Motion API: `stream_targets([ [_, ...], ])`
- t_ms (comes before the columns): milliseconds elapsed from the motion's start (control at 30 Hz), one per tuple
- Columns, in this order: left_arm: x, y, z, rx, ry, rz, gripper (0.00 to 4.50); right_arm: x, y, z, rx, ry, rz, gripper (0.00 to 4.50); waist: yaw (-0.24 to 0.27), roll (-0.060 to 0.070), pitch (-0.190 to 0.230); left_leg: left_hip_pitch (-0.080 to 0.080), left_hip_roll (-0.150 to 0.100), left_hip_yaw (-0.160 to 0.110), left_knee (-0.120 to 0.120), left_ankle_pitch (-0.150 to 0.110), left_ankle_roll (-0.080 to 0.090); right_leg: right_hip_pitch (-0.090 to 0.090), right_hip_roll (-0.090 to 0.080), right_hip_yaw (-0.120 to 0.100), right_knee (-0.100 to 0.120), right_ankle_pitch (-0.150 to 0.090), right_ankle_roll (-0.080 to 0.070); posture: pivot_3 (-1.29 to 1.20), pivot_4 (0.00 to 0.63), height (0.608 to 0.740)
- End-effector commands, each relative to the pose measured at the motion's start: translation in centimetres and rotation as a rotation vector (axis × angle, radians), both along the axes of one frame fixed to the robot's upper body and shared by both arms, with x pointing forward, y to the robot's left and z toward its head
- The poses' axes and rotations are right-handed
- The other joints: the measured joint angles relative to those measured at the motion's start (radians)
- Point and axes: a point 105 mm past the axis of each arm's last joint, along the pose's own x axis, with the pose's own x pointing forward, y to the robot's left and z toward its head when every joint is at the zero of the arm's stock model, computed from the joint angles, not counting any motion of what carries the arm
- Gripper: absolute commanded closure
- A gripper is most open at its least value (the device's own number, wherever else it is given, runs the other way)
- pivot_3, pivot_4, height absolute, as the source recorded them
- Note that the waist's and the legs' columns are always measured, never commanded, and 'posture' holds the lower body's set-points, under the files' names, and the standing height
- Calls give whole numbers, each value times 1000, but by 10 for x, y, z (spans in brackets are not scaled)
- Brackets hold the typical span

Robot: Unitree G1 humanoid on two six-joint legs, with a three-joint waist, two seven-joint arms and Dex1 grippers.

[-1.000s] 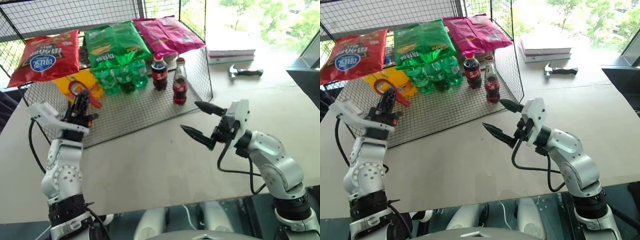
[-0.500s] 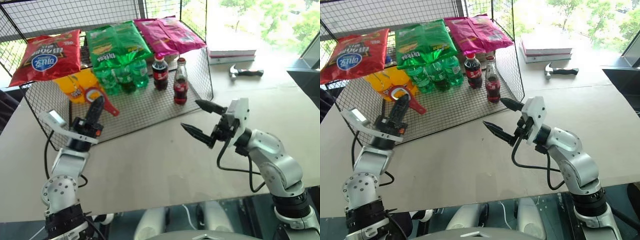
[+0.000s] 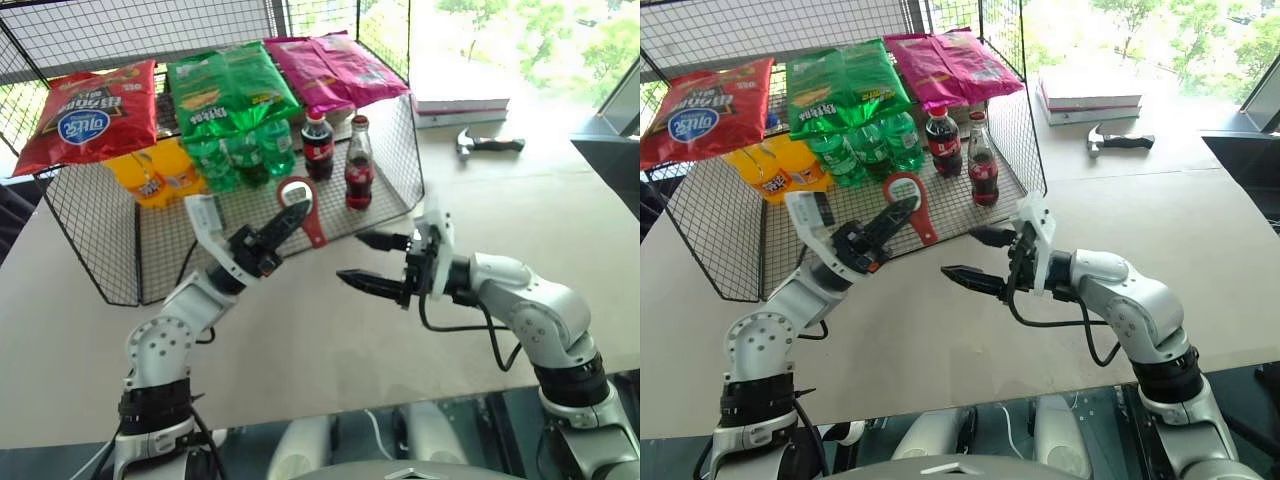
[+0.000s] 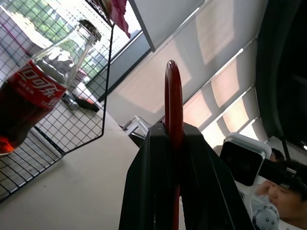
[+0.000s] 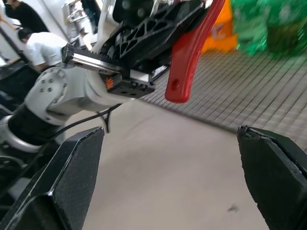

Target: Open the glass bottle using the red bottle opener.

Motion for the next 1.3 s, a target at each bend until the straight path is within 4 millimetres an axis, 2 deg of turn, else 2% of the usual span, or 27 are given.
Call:
stream_targets([
  [33,-3,-6,8,1,-42,-72,4445,-8,7,16,44,71,98,41,0,0,0,0,0,0,0,0,0,0,0,0,0,0,0,0,150,740],
  [267,0,-13,8,-3,-48,-120,4445,1,18,27,94,172,111,41,0,0,0,0,0,0,0,0,0,0,0,0,0,0,0,0,150,740],
  [500,-3,-16,5,-8,-39,-163,4445,4,24,26,94,236,104,41,0,0,0,-2,0,0,0,0,0,-1,0,0,-1,0,0,0,150,740],
  [833,-2,-15,3,-18,-31,-178,4500,-6,24,20,52,259,159,4460,-1,0,0,-2,0,0,0,0,0,-1,0,0,-1,0,0,0,150,740],
  [1133,-7,-22,0,-3,-15,-220,4500,-6,15,16,50,274,139,4460,-2,0,0,-2,0,0,0,0,0,-1,0,0,-1,0,0,0,150,740],
  [1233,-10,-21,1,-2,-24,-235,3402,-5,6,13,46,275,112,4500,-1,0,0,-2,0,0,0,0,0,-1,0,0,-1,0,0,0,150,740],
  [1300,-10,-19,2,-3,-26,-233,2434,-5,-1,11,42,277,95,4500,0,0,0,-3,0,-1,0,0,0,-2,0,-1,-1,0,0,0,150,740],
])
